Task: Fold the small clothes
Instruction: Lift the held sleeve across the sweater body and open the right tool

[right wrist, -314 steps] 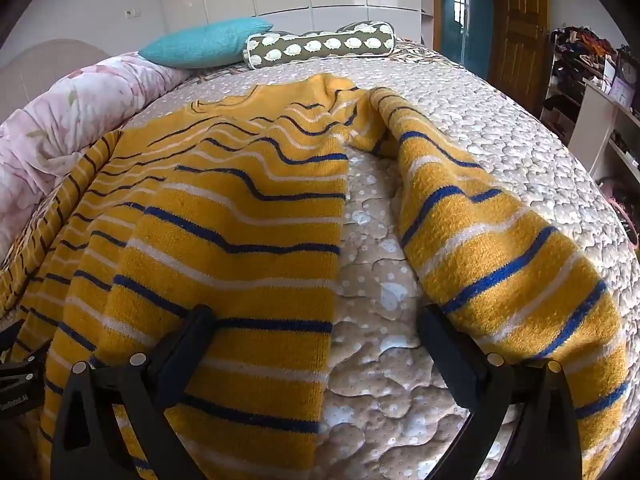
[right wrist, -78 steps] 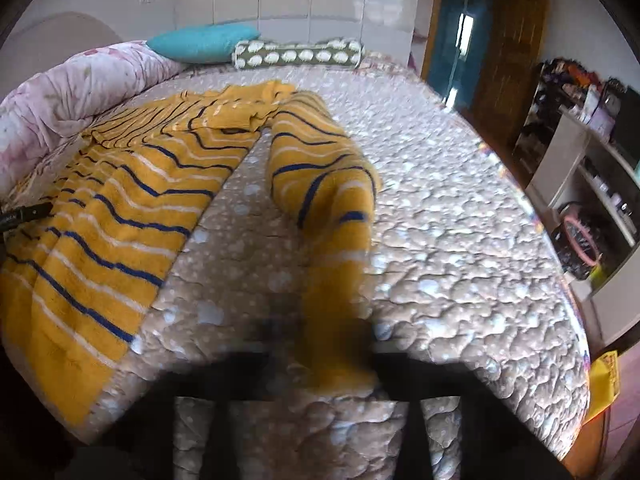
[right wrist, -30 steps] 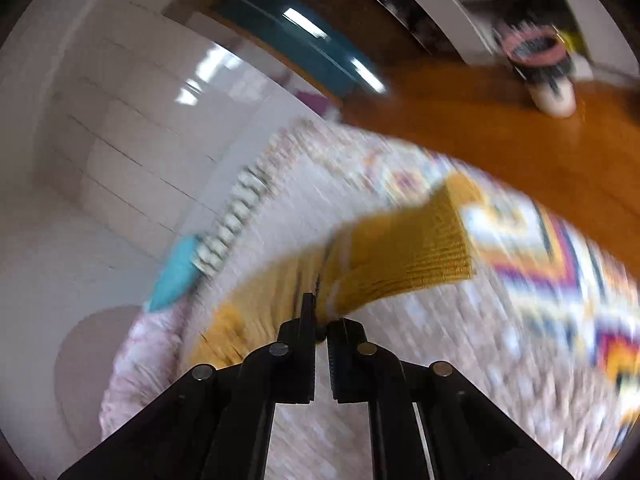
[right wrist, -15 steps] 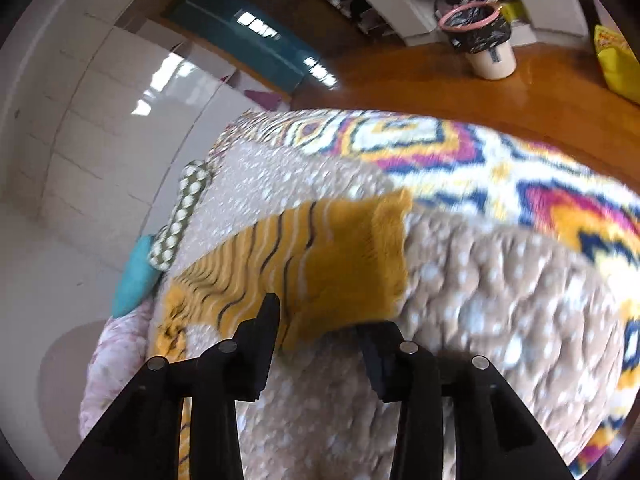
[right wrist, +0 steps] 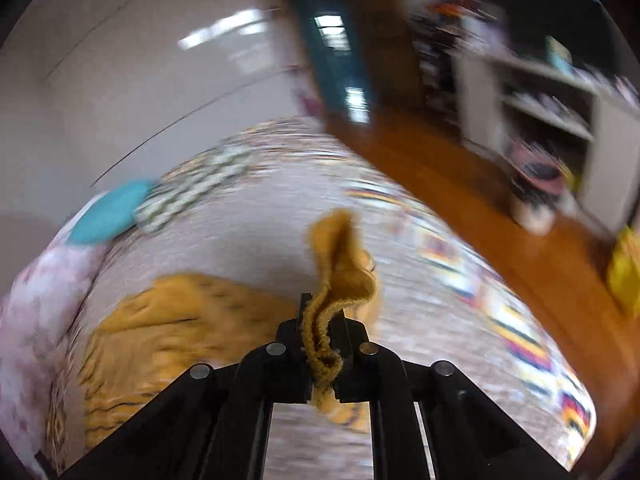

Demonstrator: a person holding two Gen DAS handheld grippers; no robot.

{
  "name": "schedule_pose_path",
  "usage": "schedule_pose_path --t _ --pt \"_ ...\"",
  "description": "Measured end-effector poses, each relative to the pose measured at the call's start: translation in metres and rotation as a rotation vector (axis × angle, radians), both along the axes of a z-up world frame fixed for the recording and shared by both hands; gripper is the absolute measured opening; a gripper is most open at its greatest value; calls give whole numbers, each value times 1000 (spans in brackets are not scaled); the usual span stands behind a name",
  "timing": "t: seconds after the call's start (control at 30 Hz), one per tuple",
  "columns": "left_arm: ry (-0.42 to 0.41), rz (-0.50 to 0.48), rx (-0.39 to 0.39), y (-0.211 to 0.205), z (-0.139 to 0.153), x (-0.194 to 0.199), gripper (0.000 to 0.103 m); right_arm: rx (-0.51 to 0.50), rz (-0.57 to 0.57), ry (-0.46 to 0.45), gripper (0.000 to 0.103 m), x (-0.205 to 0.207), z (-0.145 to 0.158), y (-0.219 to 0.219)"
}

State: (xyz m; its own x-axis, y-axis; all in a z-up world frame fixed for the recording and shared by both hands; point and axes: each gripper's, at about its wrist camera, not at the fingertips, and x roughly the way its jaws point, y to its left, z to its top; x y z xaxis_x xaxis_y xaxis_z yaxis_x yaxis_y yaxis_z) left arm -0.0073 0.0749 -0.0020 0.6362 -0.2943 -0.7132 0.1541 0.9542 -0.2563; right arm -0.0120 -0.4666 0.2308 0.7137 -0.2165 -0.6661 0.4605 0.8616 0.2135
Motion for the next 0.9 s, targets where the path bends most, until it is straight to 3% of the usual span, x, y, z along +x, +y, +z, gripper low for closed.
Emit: schedule_pose_path --t 0.07,0.2,0.43,0.6,0.7,0.8,0.9 --pt "-6 -2 -34 4 0 -1 92 -43 133 13 8 46 11 61" --pt "-20 -6 -80 9 0 -3 92 -77 364 33 7 122 1 175" --pt "-38 -16 -147 16 1 -6 93 -73 694 142 7 209 -70 349" --pt "-46 -23 -179 19 1 -8 93 -144 784 306 7 230 -140 412" --pt "-49 -27 -189 20 1 -9 93 -170 797 378 13 243 -168 427" --pt "-57 -35 -203 22 2 -12 93 -167 811 377 19 242 -165 436" --pt "-64 -43 -220 22 2 -16 93 -68 877 334 27 236 -138 431"
